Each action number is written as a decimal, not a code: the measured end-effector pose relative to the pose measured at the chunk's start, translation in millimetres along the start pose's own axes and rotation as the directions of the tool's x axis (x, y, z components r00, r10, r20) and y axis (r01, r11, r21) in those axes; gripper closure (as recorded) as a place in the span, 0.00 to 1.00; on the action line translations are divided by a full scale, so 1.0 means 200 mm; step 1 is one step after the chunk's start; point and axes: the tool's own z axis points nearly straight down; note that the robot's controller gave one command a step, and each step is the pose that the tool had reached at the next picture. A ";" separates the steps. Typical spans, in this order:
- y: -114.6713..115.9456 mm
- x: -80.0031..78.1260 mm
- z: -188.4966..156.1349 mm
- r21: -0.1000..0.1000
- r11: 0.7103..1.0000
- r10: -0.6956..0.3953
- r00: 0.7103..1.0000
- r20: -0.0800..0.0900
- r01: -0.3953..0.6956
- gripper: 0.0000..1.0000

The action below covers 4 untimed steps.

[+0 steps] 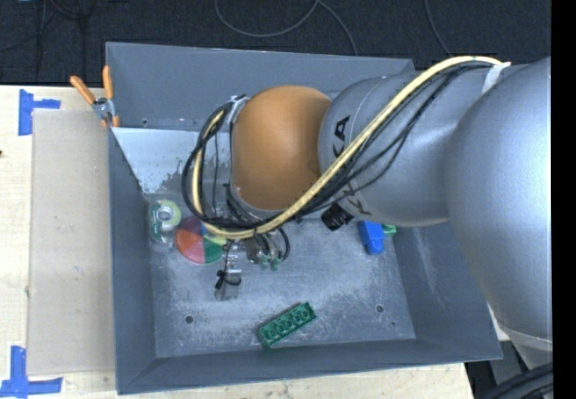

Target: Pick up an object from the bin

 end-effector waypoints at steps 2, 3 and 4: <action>-0.09 0.00 -0.01 -0.003 0.998 0.062 0.998 0.003 -0.062 0.00; -0.19 -0.13 0.12 -0.001 0.999 0.038 0.999 0.008 -0.038 0.00; -0.21 -0.08 0.25 0.000 0.973 -0.231 0.973 0.004 0.231 0.00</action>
Offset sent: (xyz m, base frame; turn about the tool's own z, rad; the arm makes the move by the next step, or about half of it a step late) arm -0.0021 -0.0553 -0.0001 0.1715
